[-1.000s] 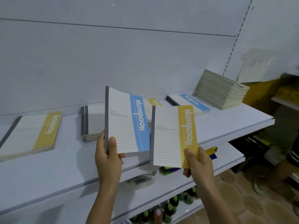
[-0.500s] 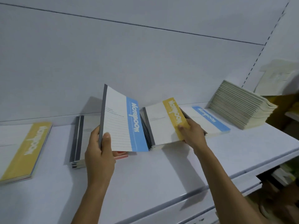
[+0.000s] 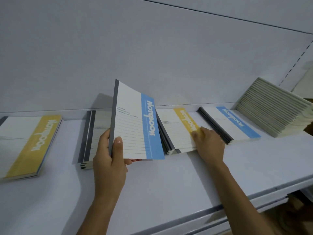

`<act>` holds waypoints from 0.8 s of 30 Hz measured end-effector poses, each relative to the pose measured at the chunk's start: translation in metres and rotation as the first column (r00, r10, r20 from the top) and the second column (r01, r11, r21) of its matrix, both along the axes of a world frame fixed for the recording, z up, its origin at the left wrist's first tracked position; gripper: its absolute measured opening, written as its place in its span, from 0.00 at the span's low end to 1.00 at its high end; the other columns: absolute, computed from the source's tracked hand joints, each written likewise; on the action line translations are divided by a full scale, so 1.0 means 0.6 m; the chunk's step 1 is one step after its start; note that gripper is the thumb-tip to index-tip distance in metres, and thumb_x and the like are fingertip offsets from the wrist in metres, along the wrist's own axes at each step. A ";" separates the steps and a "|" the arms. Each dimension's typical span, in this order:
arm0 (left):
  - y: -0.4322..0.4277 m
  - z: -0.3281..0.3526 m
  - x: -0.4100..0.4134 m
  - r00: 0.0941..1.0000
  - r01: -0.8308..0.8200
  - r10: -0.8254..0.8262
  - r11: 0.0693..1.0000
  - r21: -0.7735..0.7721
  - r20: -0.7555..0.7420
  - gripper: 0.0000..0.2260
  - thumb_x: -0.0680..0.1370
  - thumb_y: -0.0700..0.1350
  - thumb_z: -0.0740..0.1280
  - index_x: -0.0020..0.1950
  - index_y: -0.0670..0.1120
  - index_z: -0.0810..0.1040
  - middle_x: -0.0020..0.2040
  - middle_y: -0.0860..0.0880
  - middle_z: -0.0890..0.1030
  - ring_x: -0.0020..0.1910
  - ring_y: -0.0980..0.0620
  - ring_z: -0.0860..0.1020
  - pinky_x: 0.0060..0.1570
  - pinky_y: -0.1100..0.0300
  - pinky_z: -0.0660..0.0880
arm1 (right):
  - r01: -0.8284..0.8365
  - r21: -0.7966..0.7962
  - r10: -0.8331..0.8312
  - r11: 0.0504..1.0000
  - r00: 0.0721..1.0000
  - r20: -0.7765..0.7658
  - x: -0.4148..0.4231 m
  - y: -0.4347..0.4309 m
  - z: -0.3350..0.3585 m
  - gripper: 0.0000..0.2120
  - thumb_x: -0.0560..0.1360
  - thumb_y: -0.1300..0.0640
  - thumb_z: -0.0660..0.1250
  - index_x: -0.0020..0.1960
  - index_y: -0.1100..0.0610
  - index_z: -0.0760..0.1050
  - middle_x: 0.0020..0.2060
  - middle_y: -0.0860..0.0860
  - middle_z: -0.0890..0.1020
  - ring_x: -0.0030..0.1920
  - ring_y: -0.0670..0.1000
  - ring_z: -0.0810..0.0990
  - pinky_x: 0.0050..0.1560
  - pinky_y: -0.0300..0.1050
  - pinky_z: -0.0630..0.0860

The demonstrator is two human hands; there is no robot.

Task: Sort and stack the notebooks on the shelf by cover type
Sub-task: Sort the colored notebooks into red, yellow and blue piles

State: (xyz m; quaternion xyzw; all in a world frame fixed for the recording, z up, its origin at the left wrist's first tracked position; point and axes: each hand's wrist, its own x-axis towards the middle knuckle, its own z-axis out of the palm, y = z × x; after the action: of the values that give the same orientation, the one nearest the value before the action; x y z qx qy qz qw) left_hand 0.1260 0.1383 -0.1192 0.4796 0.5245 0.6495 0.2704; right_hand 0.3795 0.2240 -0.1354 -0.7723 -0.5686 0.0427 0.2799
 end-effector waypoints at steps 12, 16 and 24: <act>0.008 0.033 0.057 0.974 0.128 -0.143 0.987 0.093 0.175 0.11 0.80 0.53 0.58 0.60 0.55 0.73 0.42 0.54 0.82 0.27 0.57 0.74 0.23 0.66 0.71 | -0.386 0.291 0.467 0.875 0.518 -0.717 -0.092 -0.096 0.089 0.17 0.71 0.37 0.66 0.57 0.40 0.74 0.42 0.38 0.84 0.43 0.38 0.82 0.36 0.28 0.74; 0.022 0.038 0.104 0.970 0.224 -0.228 0.973 0.059 0.084 0.18 0.77 0.57 0.60 0.65 0.53 0.71 0.43 0.56 0.82 0.28 0.57 0.77 0.25 0.67 0.72 | -0.307 0.284 0.407 0.908 0.499 -0.765 -0.058 -0.100 0.081 0.22 0.72 0.51 0.72 0.62 0.42 0.68 0.45 0.47 0.84 0.44 0.47 0.84 0.38 0.37 0.80; 0.035 0.023 0.293 0.819 0.573 -0.555 0.807 -0.146 0.148 0.27 0.71 0.57 0.68 0.66 0.59 0.61 0.55 0.53 0.81 0.41 0.56 0.83 0.34 0.68 0.76 | 0.013 0.343 0.229 0.939 0.720 -0.655 0.129 -0.100 0.058 0.16 0.77 0.56 0.66 0.61 0.42 0.68 0.56 0.50 0.78 0.53 0.47 0.79 0.41 0.34 0.78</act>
State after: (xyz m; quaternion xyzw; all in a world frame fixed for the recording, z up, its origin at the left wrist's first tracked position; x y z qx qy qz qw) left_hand 0.3020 0.1594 -0.1052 0.5542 0.4021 0.5113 0.5193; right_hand 0.4571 0.1641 -0.1006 -0.6095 -0.4684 0.2477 0.5897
